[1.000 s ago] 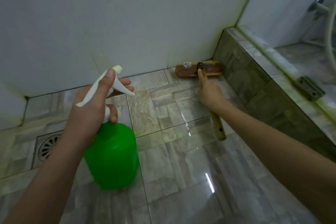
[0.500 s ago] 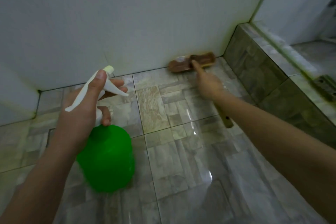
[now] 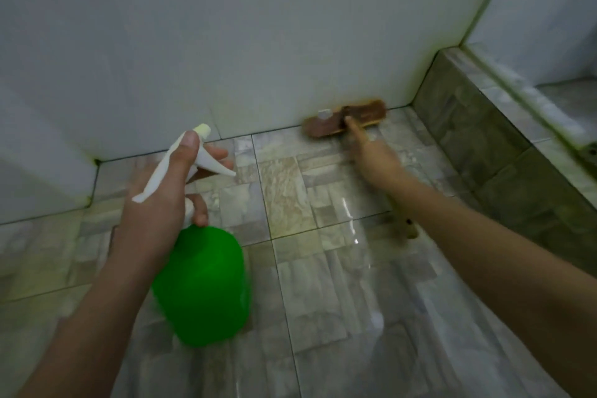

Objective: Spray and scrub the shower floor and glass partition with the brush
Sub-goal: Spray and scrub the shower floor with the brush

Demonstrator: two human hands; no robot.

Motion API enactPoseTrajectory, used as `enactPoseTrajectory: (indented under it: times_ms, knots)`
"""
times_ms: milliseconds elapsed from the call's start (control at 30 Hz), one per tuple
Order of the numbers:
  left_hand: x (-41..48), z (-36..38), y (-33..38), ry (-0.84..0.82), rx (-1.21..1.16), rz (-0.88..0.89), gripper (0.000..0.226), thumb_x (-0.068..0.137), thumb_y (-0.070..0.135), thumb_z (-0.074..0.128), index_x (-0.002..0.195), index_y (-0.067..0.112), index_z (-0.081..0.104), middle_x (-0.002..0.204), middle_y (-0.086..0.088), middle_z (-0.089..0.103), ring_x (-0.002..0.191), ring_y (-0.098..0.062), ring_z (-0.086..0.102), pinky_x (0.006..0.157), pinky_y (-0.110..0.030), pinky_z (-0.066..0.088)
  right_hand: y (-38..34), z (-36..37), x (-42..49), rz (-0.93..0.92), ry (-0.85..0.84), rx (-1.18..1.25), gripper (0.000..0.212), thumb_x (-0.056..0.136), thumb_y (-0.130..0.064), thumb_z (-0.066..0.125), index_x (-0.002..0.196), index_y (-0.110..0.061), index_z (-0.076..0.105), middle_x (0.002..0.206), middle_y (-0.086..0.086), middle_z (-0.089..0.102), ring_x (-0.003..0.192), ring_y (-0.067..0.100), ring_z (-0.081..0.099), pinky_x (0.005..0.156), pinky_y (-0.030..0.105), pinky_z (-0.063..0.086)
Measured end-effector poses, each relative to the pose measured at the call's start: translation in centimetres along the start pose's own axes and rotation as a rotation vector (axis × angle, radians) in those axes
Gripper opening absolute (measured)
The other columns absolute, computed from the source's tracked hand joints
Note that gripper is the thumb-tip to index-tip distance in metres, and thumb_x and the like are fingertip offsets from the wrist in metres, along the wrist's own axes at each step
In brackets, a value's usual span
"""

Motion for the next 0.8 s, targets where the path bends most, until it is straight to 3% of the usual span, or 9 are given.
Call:
enactPoseTrajectory:
  times_ms: [100,167,233,300,433,567,667,733,800]
  knots:
    - [-0.8,-1.6,0.0,0.034,-0.036,-0.043,0.032,0.088,0.061,0.048,0.102,0.046,0.073,0.110,0.000,0.077,0.037,-0.010,0.039,0.056,-0.034,0.039,5.0,-2.5,1.1,0.168,0.042,-0.007,0.060,0.101,-0.022,0.037,0.154,-0.030,0.010,0.096,0.027,0.062,0.071,0.034,0.057,0.062,0.034,0.041]
    - [-1.4,-3.2,0.0,0.055,-0.046,-0.066,0.031,0.088,0.062,0.047,0.100,0.049,0.074,0.112,0.002,0.077,0.037,-0.011,0.037,0.055,-0.032,0.039,3.4,-2.7,0.5,0.200,0.052,-0.029,0.065,0.099,-0.017,0.042,0.155,-0.028,0.009,0.096,0.026,0.062,0.081,0.037,0.061,0.064,0.036,0.041]
    - [-1.9,-4.4,-0.2,0.075,-0.038,-0.071,0.030,0.088,0.062,0.048,0.093,0.053,0.076,0.112,0.002,0.077,0.037,-0.011,0.037,0.054,-0.030,0.039,-2.0,-0.8,-1.0,0.144,0.060,0.072,0.061,0.100,-0.017,0.037,0.154,-0.027,0.011,0.096,0.018,0.058,0.083,0.033,0.058,0.065,0.033,0.035]
    - [-2.1,-5.5,-0.3,0.110,-0.012,-0.063,0.029,0.088,0.062,0.049,0.088,0.053,0.077,0.108,0.002,0.078,0.038,-0.011,0.040,0.049,-0.026,0.041,-10.3,2.7,-2.0,0.055,-0.025,0.234,0.053,0.101,-0.021,0.031,0.152,-0.030,0.019,0.111,0.019,0.058,0.094,0.032,0.058,0.070,0.033,0.038]
    - [-2.5,-8.6,-0.4,0.189,0.032,-0.063,0.027,0.090,0.063,0.053,0.087,0.052,0.077,0.107,0.003,0.078,0.037,-0.009,0.041,0.054,-0.031,0.041,-22.0,6.8,-2.4,-0.126,-0.147,0.222,0.061,0.100,-0.011,0.027,0.155,-0.026,0.005,0.132,0.027,0.050,0.104,0.038,0.058,0.083,0.042,0.043]
    - [-4.3,-12.4,0.3,0.248,0.008,-0.080,0.033,0.085,0.066,0.051,0.090,0.048,0.078,0.115,-0.004,0.075,0.036,-0.011,0.038,0.051,-0.029,0.041,-16.2,5.3,-3.0,-0.133,-0.082,0.076,0.063,0.099,-0.013,0.032,0.153,-0.032,0.007,0.112,0.026,0.060,0.086,0.034,0.060,0.068,0.035,0.037]
    - [-6.2,-15.1,1.2,0.292,0.006,-0.089,0.041,0.088,0.061,0.046,0.093,0.035,0.077,0.115,-0.004,0.075,0.035,-0.011,0.037,0.051,-0.030,0.038,-12.4,2.7,-2.5,0.049,-0.033,0.084,0.066,0.097,-0.010,0.035,0.154,-0.027,0.007,0.113,0.029,0.058,0.093,0.039,0.060,0.069,0.037,0.040]
    - [-7.5,-17.0,1.8,0.327,-0.016,-0.073,0.039,0.088,0.060,0.047,0.098,0.036,0.076,0.114,-0.004,0.076,0.034,-0.011,0.038,0.051,-0.031,0.038,-14.6,2.7,-3.2,0.085,-0.026,0.068,0.069,0.097,-0.004,0.036,0.155,-0.021,0.004,0.115,0.032,0.056,0.095,0.042,0.059,0.071,0.041,0.041]
    - [-8.7,-18.6,1.8,0.386,-0.031,-0.064,0.040,0.088,0.060,0.049,0.107,0.033,0.072,0.111,-0.006,0.077,0.034,-0.010,0.041,0.047,-0.029,0.039,-20.7,4.9,-4.6,-0.013,-0.031,0.132,0.064,0.098,-0.006,0.035,0.155,-0.020,0.008,0.121,0.030,0.055,0.100,0.041,0.058,0.075,0.039,0.041]
Point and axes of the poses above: each hand's wrist, its own x-axis towards the middle knuckle, its own z-axis out of the palm, y = z × x, the point moved 6 cm from there along x, towards the middle knuckle
